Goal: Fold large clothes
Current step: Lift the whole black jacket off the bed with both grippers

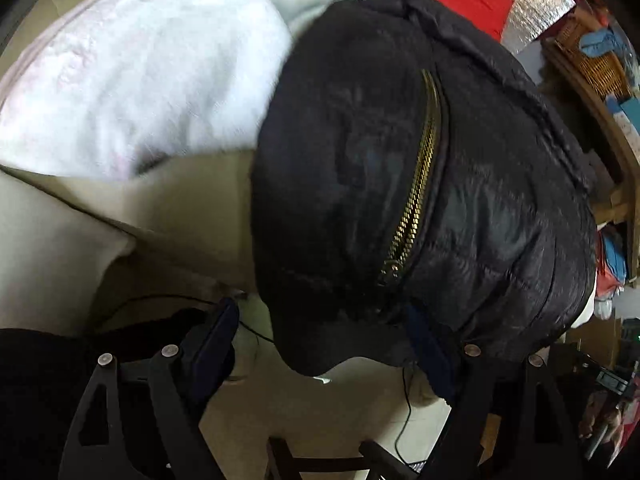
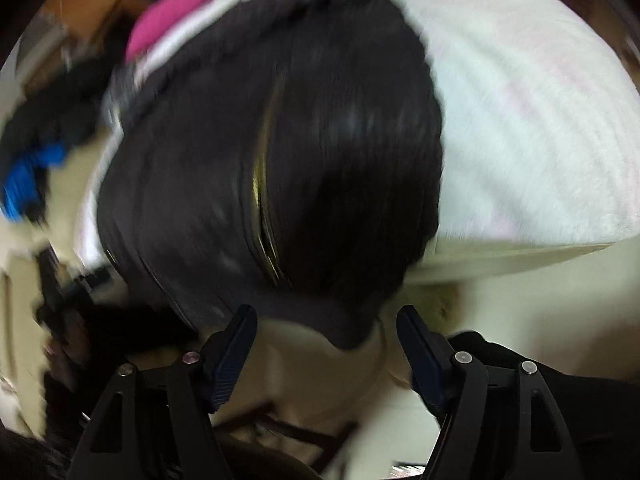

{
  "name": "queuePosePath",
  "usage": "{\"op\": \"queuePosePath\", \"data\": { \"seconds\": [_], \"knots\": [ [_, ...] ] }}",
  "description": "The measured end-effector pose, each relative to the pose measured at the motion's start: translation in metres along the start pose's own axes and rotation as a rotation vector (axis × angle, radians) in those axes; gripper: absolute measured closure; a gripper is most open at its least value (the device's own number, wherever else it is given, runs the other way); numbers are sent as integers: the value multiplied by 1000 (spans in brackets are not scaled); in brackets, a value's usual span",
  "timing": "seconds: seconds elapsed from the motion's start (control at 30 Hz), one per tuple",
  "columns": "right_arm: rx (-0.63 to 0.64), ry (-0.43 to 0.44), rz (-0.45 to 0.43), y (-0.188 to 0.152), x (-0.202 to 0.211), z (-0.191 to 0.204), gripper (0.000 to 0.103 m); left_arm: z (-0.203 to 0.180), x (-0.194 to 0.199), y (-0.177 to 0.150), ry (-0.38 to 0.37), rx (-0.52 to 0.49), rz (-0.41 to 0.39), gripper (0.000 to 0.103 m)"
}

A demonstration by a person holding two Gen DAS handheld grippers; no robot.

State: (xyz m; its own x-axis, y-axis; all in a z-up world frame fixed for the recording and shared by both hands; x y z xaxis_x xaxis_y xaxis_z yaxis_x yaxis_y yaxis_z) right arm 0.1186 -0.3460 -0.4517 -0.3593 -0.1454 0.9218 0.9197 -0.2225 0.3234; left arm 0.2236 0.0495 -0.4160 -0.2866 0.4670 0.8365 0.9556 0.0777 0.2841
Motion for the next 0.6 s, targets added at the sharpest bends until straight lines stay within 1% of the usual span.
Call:
{"op": "queuePosePath", "data": {
  "seconds": [0.03,0.1,0.17,0.23,0.27,0.33,0.4,0.43,0.47,0.53,0.57,0.6],
  "knots": [
    [15,-17,16,-1,-9,1,27,1,-4,-1,1,-2,14,19],
    [18,-35,44,1,-25,0,27,3,-7,-1,2,-4,13,19],
    [21,-75,59,6,-42,-4,27,4,-9,-1,-24,-3,-1,19],
    [8,-87,49,12,-55,-8,27,3,-12,0,-62,-3,-6,19],
    [-11,-74,47,15,-61,-9,27,3,-13,0,-77,-5,-10,19],
    [-23,-24,24,19,-69,-8,27,3,-16,0,-81,-11,-18,19],
    [15,-29,-9,20,-70,-2,27,9,-18,-2,-98,-2,-29,24],
    [45,-37,-24,19,-70,0,27,13,-17,0,-107,9,-35,28],
    [59,-39,-31,17,-68,2,31,16,-18,2,-115,20,-42,32],
    [49,-13,-36,14,-61,4,37,19,-18,0,-115,28,-48,36],
    [50,-2,-44,13,-56,4,39,23,-17,-1,-115,28,-49,37],
    [57,12,-59,12,-49,6,40,25,-17,-2,-112,30,-47,37]
  ]
}}
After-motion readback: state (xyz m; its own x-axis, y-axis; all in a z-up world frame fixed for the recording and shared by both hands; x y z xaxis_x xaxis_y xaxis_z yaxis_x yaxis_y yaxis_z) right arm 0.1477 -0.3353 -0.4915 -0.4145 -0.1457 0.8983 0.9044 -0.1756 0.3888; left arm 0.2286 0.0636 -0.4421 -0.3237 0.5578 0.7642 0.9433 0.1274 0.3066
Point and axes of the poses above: each gripper's, at about its wrist camera, not at the fingertips, and x roughly against the way its jaws point, z to its left, y to its top, the point moved 5 cm from there along -x, roughly the way its jaws point, and after that the axes turned 10 degrees about -y, right-handed, at the moved point
